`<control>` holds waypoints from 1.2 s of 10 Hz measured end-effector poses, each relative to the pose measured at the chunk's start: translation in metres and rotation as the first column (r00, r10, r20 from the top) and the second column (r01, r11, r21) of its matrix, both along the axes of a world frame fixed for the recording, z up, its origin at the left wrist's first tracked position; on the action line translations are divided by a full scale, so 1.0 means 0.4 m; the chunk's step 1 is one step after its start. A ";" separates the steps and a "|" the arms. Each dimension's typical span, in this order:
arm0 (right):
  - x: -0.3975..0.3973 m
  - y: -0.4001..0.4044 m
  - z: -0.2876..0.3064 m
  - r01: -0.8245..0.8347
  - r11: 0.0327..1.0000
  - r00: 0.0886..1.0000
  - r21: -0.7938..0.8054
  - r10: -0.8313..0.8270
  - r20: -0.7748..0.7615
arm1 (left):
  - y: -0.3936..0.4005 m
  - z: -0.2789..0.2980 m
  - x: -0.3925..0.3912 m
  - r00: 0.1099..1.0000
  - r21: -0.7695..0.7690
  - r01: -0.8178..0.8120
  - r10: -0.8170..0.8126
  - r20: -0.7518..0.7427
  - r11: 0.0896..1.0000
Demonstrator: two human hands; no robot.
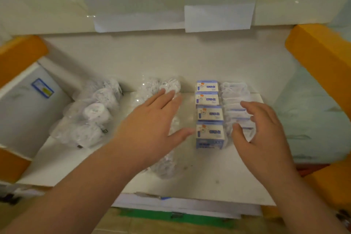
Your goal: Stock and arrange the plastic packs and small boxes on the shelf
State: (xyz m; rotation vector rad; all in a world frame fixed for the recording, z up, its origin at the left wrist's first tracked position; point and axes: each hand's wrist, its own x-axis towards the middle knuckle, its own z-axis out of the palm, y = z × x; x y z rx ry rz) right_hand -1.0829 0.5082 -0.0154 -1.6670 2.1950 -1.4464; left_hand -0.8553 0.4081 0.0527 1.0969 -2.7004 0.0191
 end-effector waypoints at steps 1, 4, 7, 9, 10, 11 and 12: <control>0.082 0.023 0.006 -0.045 0.999 0.998 -0.019 0.044 -0.055 | 0.026 -0.010 0.121 0.997 -0.039 -0.060 0.058 -0.045 0.997; 0.342 0.072 -0.104 -0.229 0.924 0.950 0.305 0.144 0.277 | 0.088 -0.181 0.303 0.893 0.328 -0.147 0.268 -0.363 0.933; 0.416 0.033 -0.114 -0.116 0.947 0.961 0.300 0.031 0.274 | 0.059 -0.282 0.308 0.820 0.576 0.010 0.323 -0.473 0.818; 0.422 0.038 -0.107 -0.056 0.944 0.969 0.325 -0.027 0.244 | 0.057 -0.277 0.309 0.818 0.539 0.048 0.277 -0.504 0.841; 0.423 0.036 -0.105 -0.075 0.947 0.956 0.313 -0.021 0.292 | 0.054 -0.280 0.304 0.815 0.529 0.040 0.279 -0.508 0.848; 0.421 0.043 -0.097 -0.109 0.940 0.947 0.324 -0.001 0.323 | 0.054 -0.285 0.308 0.821 0.517 0.018 0.283 -0.497 0.856; 0.404 0.054 -0.095 -0.096 0.941 0.944 0.324 -0.017 0.329 | 0.056 -0.275 0.323 0.809 0.497 0.007 0.288 -0.512 0.867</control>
